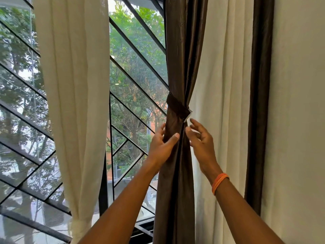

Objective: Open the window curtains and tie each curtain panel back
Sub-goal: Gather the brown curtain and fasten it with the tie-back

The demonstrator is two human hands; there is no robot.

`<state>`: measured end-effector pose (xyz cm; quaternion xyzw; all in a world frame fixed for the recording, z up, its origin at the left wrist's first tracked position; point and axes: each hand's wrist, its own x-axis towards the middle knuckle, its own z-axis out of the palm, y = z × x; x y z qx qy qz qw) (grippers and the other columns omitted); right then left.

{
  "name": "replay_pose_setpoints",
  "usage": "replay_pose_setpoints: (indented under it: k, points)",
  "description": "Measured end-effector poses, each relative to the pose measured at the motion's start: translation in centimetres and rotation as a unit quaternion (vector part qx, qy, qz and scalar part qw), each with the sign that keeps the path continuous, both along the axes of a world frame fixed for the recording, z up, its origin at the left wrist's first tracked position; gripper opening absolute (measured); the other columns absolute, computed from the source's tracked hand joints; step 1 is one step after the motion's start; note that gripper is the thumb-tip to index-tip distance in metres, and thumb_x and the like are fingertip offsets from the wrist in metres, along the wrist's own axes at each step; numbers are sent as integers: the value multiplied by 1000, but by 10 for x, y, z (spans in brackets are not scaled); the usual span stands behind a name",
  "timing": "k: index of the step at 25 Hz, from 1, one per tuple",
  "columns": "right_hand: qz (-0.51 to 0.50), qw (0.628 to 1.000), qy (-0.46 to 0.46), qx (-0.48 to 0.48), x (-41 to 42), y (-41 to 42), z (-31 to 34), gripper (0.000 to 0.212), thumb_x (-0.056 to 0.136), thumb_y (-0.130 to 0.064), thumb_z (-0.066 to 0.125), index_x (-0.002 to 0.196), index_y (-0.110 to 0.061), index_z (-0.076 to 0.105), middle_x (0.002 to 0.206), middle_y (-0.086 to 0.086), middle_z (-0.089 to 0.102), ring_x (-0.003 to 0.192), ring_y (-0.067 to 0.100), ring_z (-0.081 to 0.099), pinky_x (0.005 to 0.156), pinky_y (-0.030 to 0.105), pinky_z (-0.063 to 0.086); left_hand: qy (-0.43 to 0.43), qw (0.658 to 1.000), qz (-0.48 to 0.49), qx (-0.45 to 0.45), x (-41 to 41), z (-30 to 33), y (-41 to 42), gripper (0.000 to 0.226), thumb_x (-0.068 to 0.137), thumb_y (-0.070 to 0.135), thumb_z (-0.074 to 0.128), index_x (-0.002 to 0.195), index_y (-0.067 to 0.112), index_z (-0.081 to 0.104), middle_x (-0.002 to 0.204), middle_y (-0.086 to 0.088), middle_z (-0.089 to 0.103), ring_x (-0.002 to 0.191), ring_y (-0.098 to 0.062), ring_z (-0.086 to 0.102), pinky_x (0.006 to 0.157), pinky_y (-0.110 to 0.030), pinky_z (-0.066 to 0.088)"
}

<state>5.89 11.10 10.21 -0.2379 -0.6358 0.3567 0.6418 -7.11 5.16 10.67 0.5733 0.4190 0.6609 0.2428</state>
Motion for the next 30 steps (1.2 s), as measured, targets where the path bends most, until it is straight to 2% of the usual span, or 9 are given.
replay_pose_setpoints:
  k: [4,11,14,17,21,24,26,28,30]
  points:
    - [-4,999,-53,12,-16,-1,-18,51,90,-27,69,138,-29,52,127,-5,62,113,12,62,94,36,55,26,999,25,-22,-3,-31,18,46,86,18,70,126,24,49,118,-3,67,105,-15,68,93,-44,56]
    - [-40,993,-81,-70,-2,5,-50,32,81,-18,78,111,-14,67,103,3,71,90,20,69,86,45,58,65,986,138,-67,-36,-64,16,28,82,16,75,109,12,68,100,-6,73,91,-21,71,81,-36,58]
    - [-60,986,-129,-88,7,2,-68,29,80,-22,79,107,-15,68,96,0,70,87,19,69,84,45,59,106,959,243,-95,-40,-87,7,23,81,11,69,104,15,64,100,-5,68,93,-22,66,83,-35,54]
    - [-97,985,-125,-72,13,-5,-82,22,82,-23,77,102,-17,68,87,-3,69,80,14,68,78,41,61,148,917,369,-35,-18,-101,-7,39,79,2,60,115,16,51,113,-4,52,102,-19,52,85,-30,47]
    - [-201,976,-79,19,22,-21,-80,7,89,-20,69,93,-16,67,83,-6,66,75,6,62,69,27,54,202,939,259,102,25,-97,-10,30,85,-1,56,112,12,54,108,1,47,87,-5,49,75,-16,45]
    - [-354,916,-92,166,40,-23,-81,12,89,-17,66,99,-12,63,95,1,64,87,11,55,77,29,49,210,951,178,141,58,-101,-2,27,86,-2,57,111,11,58,107,5,51,78,2,51,72,-7,42]
    - [-436,877,-99,177,53,-16,-85,30,83,-21,70,109,-10,60,112,8,57,104,18,49,88,33,41,182,969,130,109,76,-106,7,33,89,4,59,120,16,55,116,7,51,88,0,57,77,-13,48]
    - [-443,890,-70,83,69,-3,-88,54,77,-24,76,124,-13,51,129,9,45,118,23,41,91,29,33,175,979,94,47,93,-106,20,47,93,16,60,136,21,44,136,6,44,113,-4,53,93,-23,50]
    - [-385,922,-35,16,81,13,-91,70,75,-26,80,132,-15,42,136,7,38,121,19,39,91,25,34,197,976,95,5,106,-103,32,66,94,25,60,149,21,25,152,6,28,136,-6,34,109,-19,32]
